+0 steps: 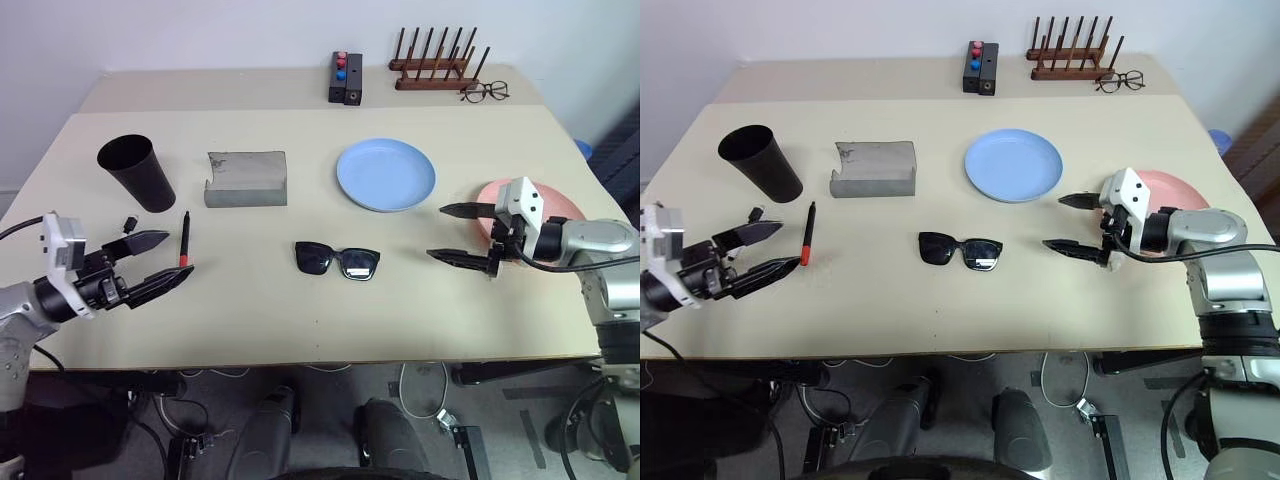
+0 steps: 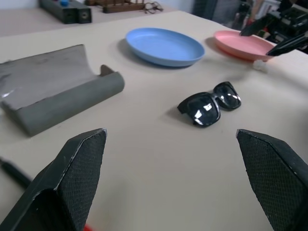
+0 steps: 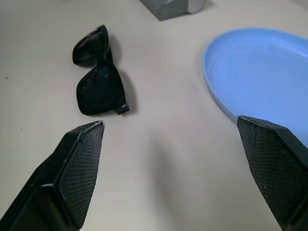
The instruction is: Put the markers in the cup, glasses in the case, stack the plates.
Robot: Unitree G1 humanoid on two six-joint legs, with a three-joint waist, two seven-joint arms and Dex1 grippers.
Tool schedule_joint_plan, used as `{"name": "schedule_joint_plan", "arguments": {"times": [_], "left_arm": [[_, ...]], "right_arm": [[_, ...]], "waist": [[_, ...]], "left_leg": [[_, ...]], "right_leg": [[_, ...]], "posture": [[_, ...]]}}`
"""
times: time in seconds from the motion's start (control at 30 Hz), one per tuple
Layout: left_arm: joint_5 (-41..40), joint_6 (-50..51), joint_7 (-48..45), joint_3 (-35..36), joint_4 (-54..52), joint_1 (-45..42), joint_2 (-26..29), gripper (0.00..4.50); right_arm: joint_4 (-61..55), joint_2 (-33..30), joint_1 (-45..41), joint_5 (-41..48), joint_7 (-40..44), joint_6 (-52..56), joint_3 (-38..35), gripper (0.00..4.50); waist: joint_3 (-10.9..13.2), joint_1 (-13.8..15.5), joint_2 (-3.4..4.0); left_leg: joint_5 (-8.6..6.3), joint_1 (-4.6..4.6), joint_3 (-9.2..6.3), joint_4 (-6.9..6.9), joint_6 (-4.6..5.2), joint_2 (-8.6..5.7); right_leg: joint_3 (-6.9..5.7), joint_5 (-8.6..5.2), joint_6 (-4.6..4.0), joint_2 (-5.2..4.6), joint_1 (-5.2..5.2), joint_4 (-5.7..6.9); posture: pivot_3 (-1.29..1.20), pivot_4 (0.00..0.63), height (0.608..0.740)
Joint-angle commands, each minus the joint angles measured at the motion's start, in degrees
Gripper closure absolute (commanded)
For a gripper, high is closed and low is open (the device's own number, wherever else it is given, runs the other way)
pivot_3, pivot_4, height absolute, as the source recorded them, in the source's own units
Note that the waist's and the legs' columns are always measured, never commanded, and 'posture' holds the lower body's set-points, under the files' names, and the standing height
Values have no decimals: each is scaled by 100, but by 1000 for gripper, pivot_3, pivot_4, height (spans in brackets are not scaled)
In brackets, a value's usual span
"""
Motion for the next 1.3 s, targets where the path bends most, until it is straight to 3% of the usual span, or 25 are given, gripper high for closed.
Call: {"name": "schedule_joint_plan", "arguments": {"times": [0.03, 0.43, 0.6, 0.8, 0.93, 1.17, 1.3], "left_arm": [[122, -210, -36, -101, 96, -214, -3, 0], [580, -334, 555, 391, 725, -435, 347, 0], [853, -193, 1586, 918, 1202, -430, 411, 0], [958, 396, 2276, 1072, 1783, -756, 719, 0], [1216, 571, 2282, 830, 2462, -967, 1127, 0], [1816, 699, 2322, 128, 3672, -1858, 1466, 0], [2233, 1033, 1849, -734, 4372, -2678, 1579, 0]], "right_arm": [[-243, -49, -162, 76, -100, 23, -178, 27], [-783, 834, -414, 190, -693, 17, 68, 27], [-882, 1384, -814, 256, -1087, 259, 191, 27], [-1794, 1987, -677, 838, -1545, 991, 204, 27], [-2202, 2303, -668, 1833, -1690, 1921, 75, 27], [-2582, 2443, -396, 1503, -1795, 1630, 474, 27], [-2689, 2506, -328, 1468, -1904, 1569, 553, 27]], "waist": [[0, -14, 0], [0, -35, 0], [-1, -35, -1], [-2, 5, -4], [-4, -20, -7], [-5, -16, -9], [-6, -8, -11]], "left_leg": [[0, 0, 0, 0, 0, 0], [1, 0, -1, -1, 0, 1], [2, 1, -2, -1, -1, 1], [3, 1, -13, 1, -2, 0], [3, 4, -14, 3, -3, -1], [4, 8, -13, 1, -4, 0], [6, 8, -15, 2, -7, 0]], "right_leg": [[0, 2, 4, 1, -1, 1], [1, 12, 22, 7, -3, 8], [1, 20, 38, 8, -8, 12], [-4, 25, 44, 10, -19, 15], [-3, 33, 43, 11, -18, 14], [-4, 35, 42, 13, -19, 16], [-10, 36, 44, 22, -18, 19]], "posture": [[0, 150, 737], [0, 150, 737], [0, 150, 737], [0, 150, 737], [0, 150, 737], [0, 150, 737], [0, 150, 737]]}}
